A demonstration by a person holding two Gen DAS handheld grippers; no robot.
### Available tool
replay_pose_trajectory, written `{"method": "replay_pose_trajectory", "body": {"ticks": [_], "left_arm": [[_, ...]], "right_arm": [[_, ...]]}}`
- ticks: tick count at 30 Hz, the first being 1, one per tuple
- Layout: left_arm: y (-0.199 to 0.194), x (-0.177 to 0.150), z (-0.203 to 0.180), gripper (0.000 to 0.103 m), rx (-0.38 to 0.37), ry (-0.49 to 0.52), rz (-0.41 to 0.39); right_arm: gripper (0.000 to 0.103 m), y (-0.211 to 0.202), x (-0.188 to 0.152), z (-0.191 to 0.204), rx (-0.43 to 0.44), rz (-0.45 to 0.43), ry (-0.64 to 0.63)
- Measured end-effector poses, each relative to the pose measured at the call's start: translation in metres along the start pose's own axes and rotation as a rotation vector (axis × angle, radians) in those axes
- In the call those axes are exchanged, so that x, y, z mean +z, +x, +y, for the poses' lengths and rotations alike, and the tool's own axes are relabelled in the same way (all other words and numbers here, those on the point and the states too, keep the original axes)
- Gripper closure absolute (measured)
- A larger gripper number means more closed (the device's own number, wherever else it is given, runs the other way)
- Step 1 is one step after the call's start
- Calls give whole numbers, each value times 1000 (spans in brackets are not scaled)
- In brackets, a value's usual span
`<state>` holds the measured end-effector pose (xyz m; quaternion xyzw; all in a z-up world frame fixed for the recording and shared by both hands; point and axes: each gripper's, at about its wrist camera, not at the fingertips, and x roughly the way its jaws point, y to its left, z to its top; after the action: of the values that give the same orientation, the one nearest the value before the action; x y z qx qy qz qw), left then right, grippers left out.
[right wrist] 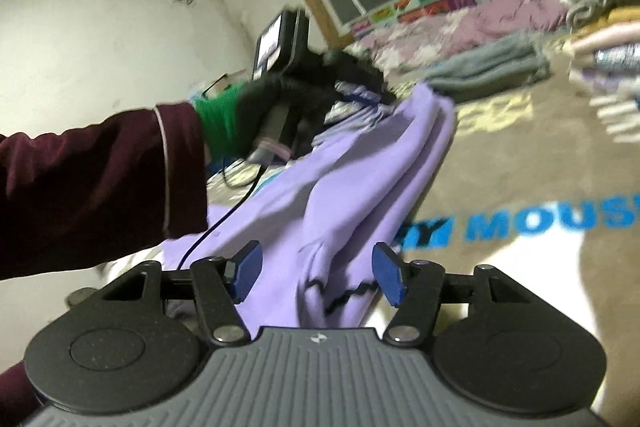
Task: Fold clothes
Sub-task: 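Carry the held sleeve across the sweatshirt body with the left gripper, then open the left gripper to release the sleeve onto the sweatshirt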
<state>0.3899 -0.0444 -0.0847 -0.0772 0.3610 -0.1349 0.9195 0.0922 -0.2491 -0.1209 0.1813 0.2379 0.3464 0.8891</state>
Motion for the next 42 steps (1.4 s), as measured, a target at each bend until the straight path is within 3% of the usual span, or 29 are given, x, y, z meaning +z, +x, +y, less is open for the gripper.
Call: {"method": "replay_pose_trajectory", "body": {"ticks": [3,4,6,10,14,18,21,23,26,30,33,36,42], "left_arm": [[0,6,0,77,-30,-11,-9],[0,7,0,99,-40,-15,-12],[0,11,-1,99,-60,-23,-18],[1,18,-1,99,-93,-31,-27],[5,12,-1,98,-46,7,-16],[0,4,3,98,-82,11,-58],[11,7,2,93,-22,56,-42],[0,7,-1,77,4,96,-91],[-22,5,-12,77,0,168,-149],[-13,-3,-41,77,-13,333,-81],[15,-3,-59,77,-2,389,-13],[51,-11,-71,78,61,490,76],[51,-9,-71,78,66,476,84]], "right_arm": [[56,5,1,1,-29,-11,-6],[59,7,2,1,-38,-15,-7],[64,12,2,0,-51,-10,-3],[72,22,-4,-7,-42,31,48],[72,20,-8,-8,-26,36,77],[72,20,-8,-8,-13,39,96],[72,22,-7,-9,-11,42,98],[72,22,-6,-9,-12,43,93],[72,22,-5,-8,-17,42,87],[72,23,-4,-8,-20,40,79],[72,23,-4,-7,-20,39,76],[72,25,-4,-8,-19,46,71],[72,28,-3,-7,-19,66,50]]}}
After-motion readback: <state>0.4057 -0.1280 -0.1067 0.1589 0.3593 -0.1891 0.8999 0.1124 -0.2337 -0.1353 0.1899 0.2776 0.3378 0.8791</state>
